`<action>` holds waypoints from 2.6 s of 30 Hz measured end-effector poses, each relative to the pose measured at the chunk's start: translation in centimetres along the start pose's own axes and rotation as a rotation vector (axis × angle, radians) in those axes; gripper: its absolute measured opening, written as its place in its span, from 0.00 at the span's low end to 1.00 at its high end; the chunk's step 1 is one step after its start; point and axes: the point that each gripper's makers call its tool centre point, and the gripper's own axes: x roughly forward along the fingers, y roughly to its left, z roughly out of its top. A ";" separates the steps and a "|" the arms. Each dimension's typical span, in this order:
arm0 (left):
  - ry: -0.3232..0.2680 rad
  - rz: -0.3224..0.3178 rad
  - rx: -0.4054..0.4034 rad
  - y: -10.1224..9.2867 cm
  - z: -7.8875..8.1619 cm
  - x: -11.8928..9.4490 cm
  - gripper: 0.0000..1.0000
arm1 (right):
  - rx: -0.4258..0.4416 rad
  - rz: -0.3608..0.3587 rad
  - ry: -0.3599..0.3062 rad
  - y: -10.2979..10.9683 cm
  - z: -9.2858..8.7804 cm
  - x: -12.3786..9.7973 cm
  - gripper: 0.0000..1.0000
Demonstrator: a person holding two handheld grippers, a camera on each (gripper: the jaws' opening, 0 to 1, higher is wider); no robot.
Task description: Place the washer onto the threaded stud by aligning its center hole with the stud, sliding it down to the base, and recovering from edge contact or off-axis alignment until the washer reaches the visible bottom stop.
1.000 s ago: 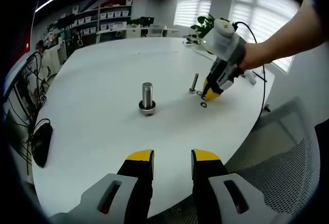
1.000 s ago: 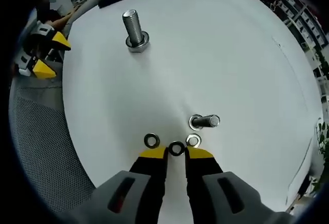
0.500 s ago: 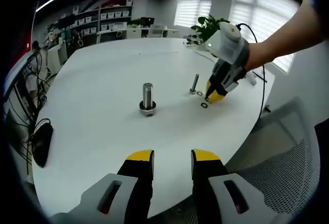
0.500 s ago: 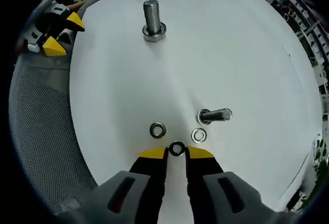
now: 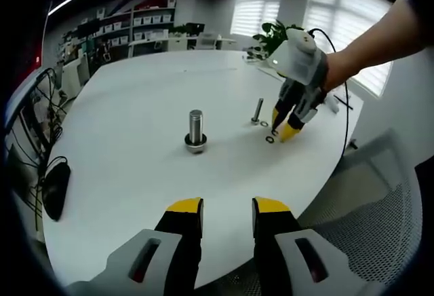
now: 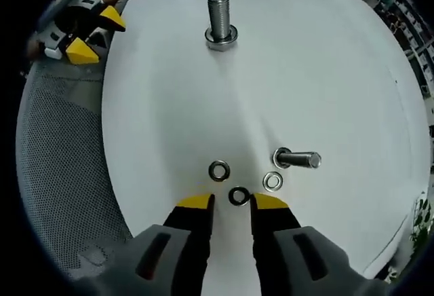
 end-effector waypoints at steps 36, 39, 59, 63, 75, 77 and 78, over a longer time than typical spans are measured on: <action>0.010 0.002 0.001 0.1 -0.2 0.0 0.26 | 0.046 -0.076 0.038 -0.7 0.2 0.1 0.14; 0.009 0.000 0.002 0.1 -0.1 0.0 0.26 | 0.076 -0.067 0.013 -0.7 0.0 0.2 0.14; 0.006 -0.004 0.001 -0.1 -0.1 0.0 0.26 | 0.169 -0.070 -0.060 -1.1 0.6 -1.5 0.14; 0.004 -0.004 0.002 -0.1 -0.1 0.0 0.26 | 0.170 -0.081 -0.080 -1.7 1.2 -2.5 0.14; -0.001 -0.001 -0.001 0.0 0.0 0.0 0.26 | 0.176 -0.105 -0.116 -2.7 2.2 -4.4 0.14; 0.000 -0.001 -0.001 0.0 0.0 0.0 0.26 | 0.180 -0.110 -0.124 -3.1 2.3 -4.8 0.14; -0.001 -0.001 0.001 0.0 0.0 0.0 0.26 | 0.183 -0.113 -0.127 -3.3 2.3 -4.9 0.14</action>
